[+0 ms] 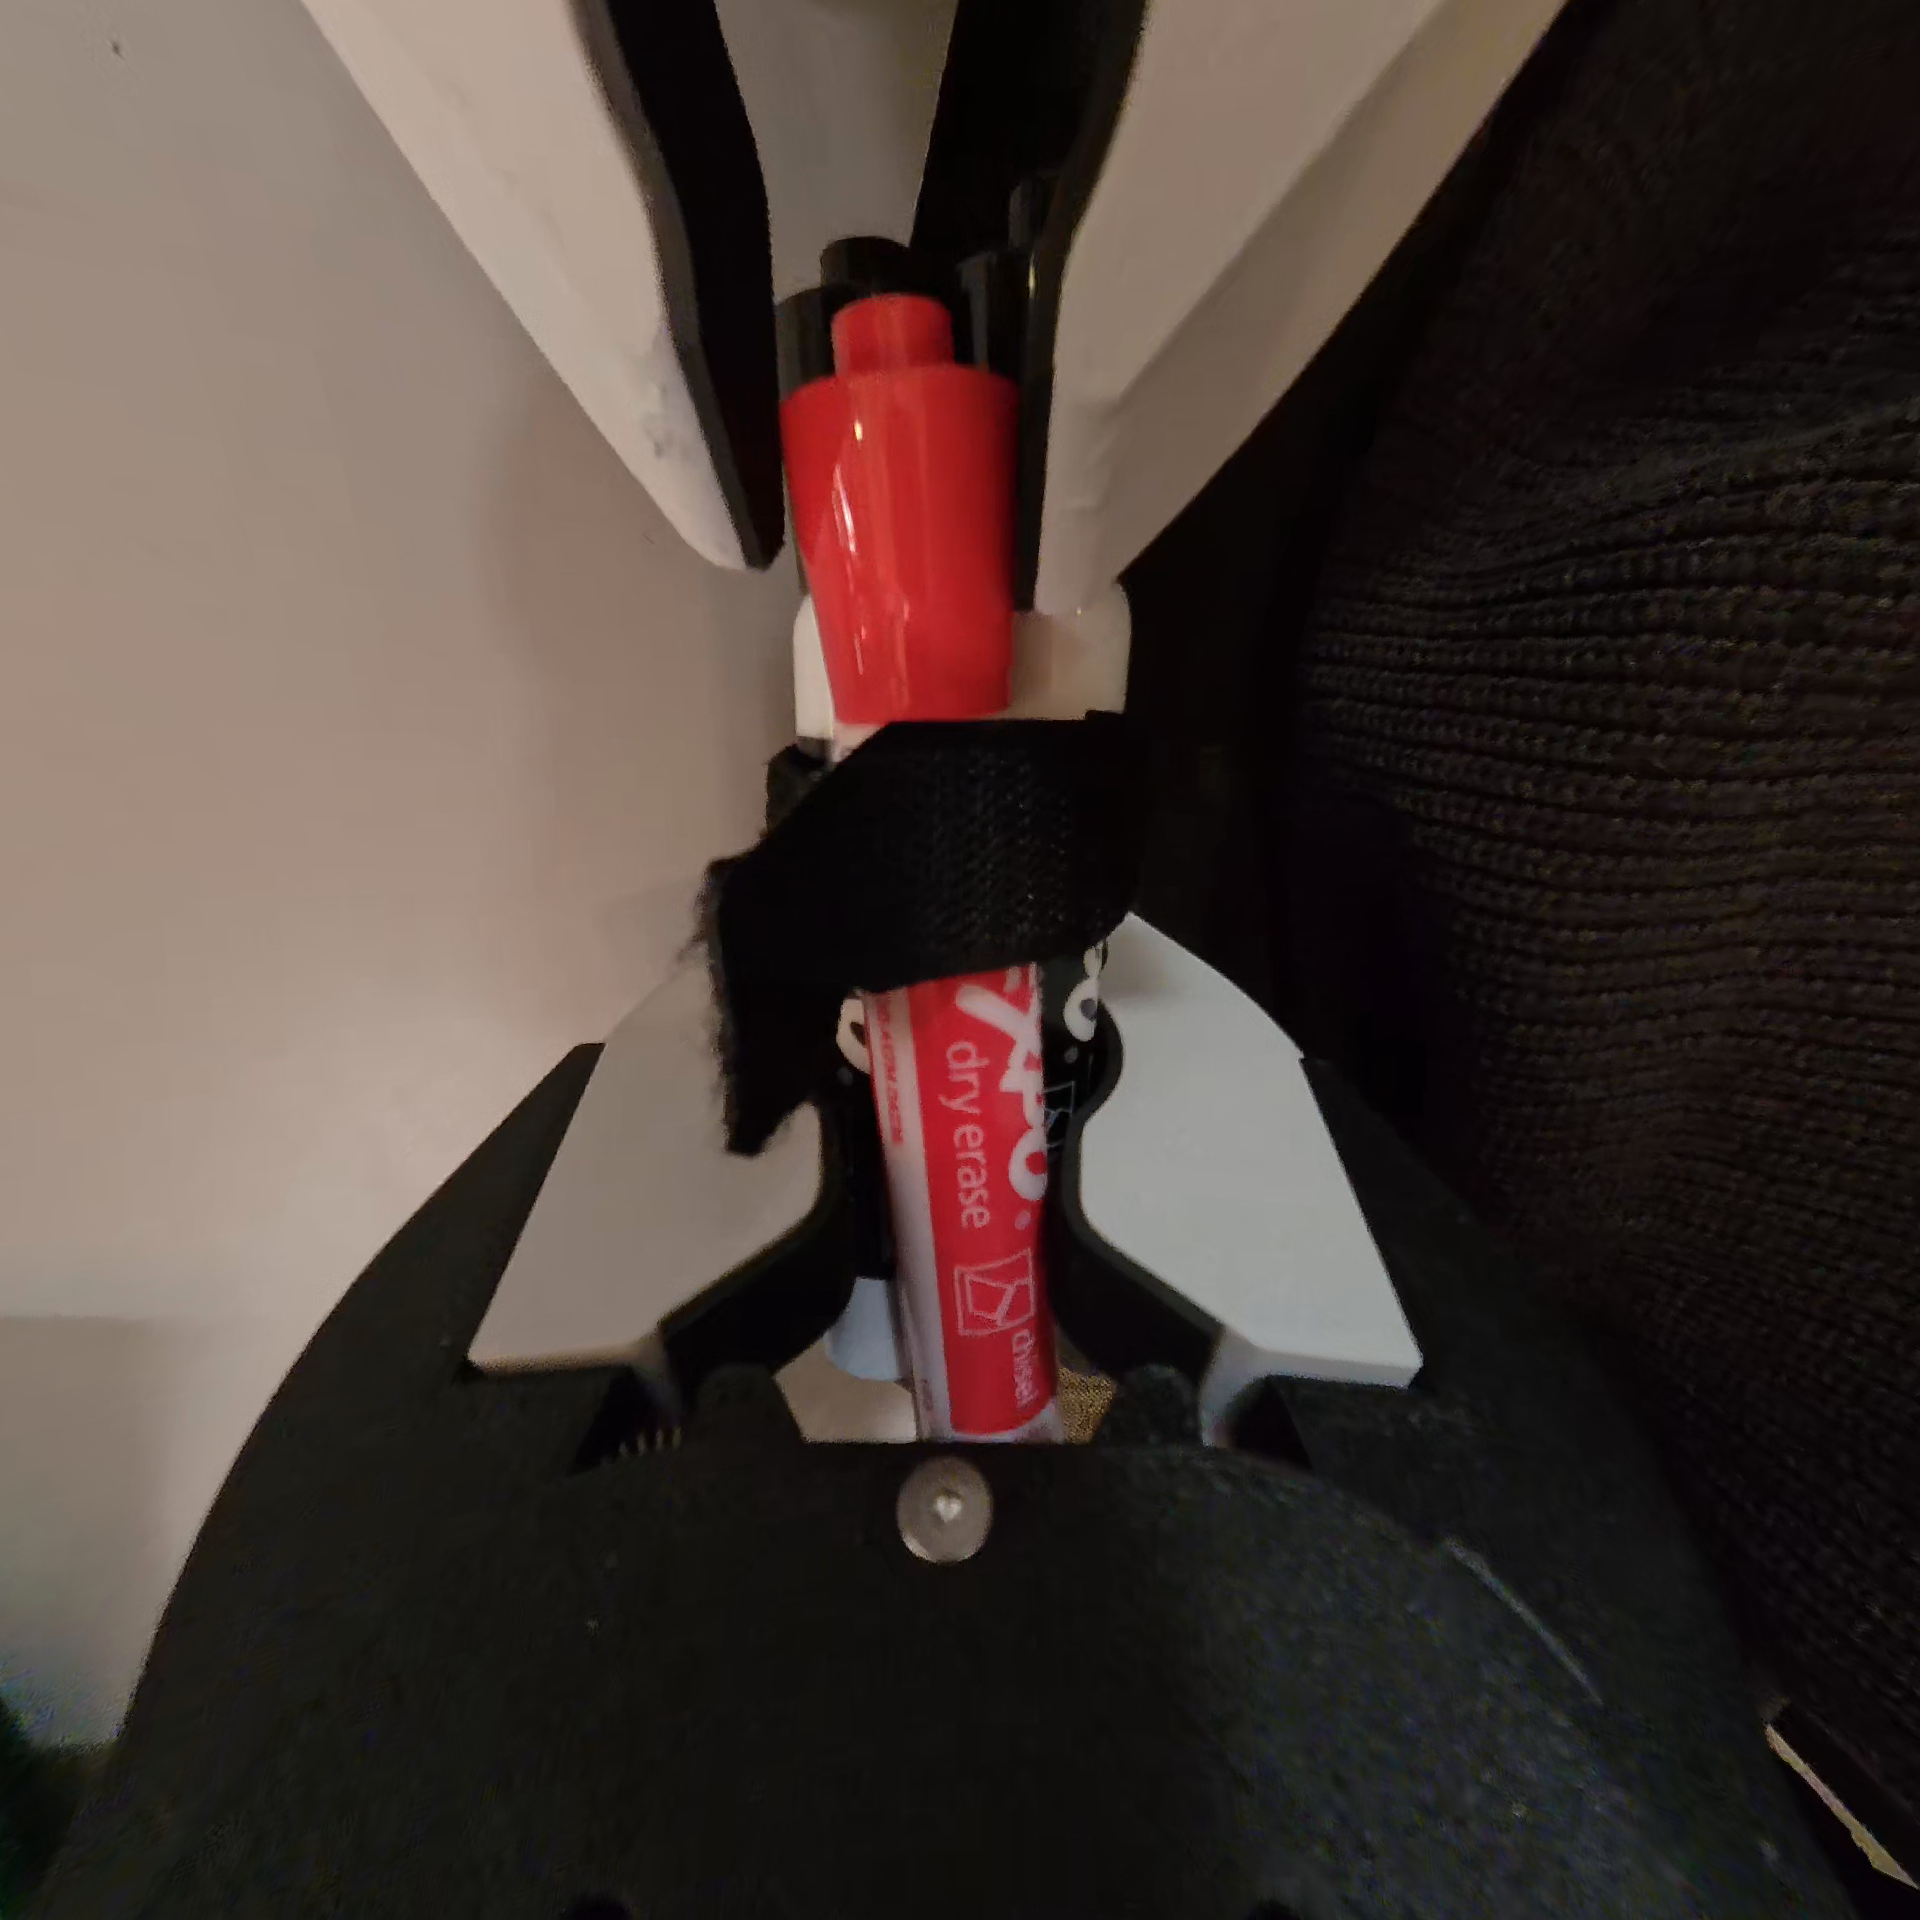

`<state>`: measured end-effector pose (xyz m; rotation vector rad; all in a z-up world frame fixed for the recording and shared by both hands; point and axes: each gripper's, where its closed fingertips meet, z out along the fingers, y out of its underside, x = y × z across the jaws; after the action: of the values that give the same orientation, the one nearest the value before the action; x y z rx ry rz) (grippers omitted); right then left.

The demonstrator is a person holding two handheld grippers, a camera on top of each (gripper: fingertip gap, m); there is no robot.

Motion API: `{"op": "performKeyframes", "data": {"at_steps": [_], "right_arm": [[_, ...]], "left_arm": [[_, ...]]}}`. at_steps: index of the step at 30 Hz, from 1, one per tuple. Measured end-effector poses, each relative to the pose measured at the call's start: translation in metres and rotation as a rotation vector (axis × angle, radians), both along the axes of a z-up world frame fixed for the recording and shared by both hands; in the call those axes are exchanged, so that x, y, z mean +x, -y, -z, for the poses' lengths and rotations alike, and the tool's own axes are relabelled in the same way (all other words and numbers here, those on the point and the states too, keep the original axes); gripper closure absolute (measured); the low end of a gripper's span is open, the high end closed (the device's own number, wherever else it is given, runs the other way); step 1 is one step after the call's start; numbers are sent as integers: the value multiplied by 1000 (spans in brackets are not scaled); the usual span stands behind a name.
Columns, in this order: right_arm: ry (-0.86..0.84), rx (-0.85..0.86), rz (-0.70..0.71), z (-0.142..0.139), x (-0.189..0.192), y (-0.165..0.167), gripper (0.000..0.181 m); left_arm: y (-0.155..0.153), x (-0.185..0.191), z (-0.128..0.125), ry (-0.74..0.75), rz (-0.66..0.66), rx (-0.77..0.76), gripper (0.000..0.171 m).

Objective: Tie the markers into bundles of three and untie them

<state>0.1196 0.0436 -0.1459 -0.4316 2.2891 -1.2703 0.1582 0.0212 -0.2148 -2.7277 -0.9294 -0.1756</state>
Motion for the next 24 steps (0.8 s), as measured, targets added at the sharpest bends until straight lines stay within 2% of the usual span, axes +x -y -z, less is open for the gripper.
{"op": "performKeyframes", "data": {"at_steps": [13,18,21,24], "right_arm": [[-32,13,-16,-4,-7,-12,161],[-10,-70,39,-19,-12,-5,135],[31,-120,28,-26,-5,0,127],[78,-117,-38,-22,10,4,124]], "left_arm": [[-2,0,-3,-11,7,6,128],[-2,-1,-3,-13,2,7,128],[-5,0,-5,-18,19,21,128],[-15,5,-9,-12,57,66,128]]}}
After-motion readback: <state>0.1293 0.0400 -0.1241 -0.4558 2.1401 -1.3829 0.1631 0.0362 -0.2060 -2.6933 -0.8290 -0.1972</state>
